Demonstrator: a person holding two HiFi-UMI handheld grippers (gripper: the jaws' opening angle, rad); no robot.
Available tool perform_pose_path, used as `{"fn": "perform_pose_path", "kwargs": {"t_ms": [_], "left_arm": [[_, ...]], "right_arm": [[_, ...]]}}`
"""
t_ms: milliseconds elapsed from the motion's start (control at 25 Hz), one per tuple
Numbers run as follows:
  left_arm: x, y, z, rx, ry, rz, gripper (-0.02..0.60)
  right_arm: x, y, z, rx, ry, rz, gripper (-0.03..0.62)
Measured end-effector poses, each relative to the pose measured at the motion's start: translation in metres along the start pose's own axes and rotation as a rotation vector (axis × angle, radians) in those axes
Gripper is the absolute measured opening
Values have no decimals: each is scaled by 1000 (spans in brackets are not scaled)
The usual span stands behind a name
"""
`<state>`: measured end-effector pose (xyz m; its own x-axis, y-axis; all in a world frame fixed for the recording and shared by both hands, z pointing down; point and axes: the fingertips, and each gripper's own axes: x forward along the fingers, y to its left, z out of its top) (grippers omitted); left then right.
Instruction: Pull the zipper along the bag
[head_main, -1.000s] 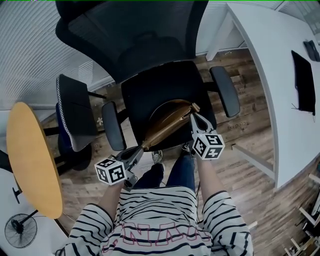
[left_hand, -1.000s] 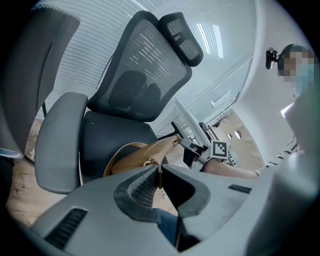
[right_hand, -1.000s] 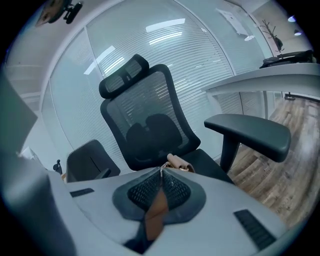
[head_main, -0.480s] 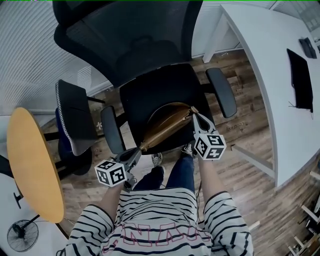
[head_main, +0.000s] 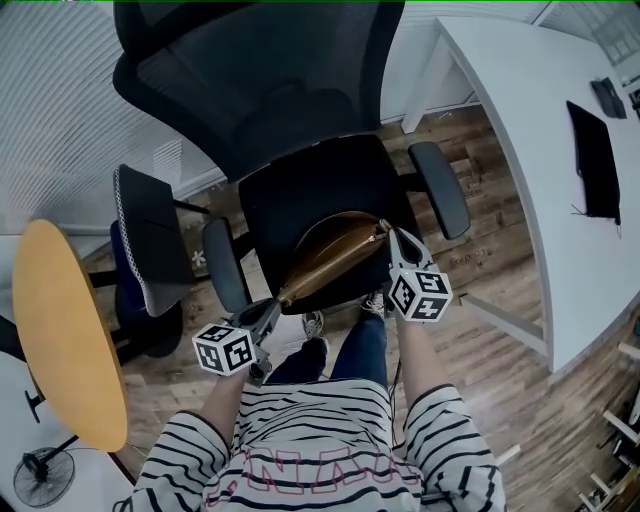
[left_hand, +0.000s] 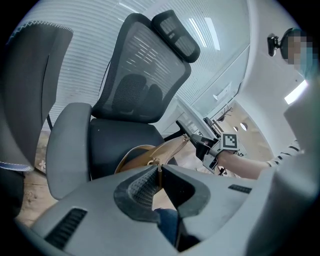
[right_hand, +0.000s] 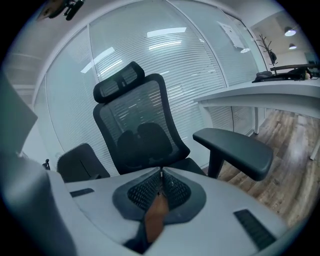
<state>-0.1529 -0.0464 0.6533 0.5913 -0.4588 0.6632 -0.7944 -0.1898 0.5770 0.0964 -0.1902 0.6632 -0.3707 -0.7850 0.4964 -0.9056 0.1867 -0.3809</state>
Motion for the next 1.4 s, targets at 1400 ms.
{"fn": "perform_pose_path", "kwargs": {"t_ms": [1400], "left_arm": [[-54, -12, 77, 133, -161, -14, 166]], "right_arm": [[-102, 92, 24, 173, -140, 3, 40]]}}
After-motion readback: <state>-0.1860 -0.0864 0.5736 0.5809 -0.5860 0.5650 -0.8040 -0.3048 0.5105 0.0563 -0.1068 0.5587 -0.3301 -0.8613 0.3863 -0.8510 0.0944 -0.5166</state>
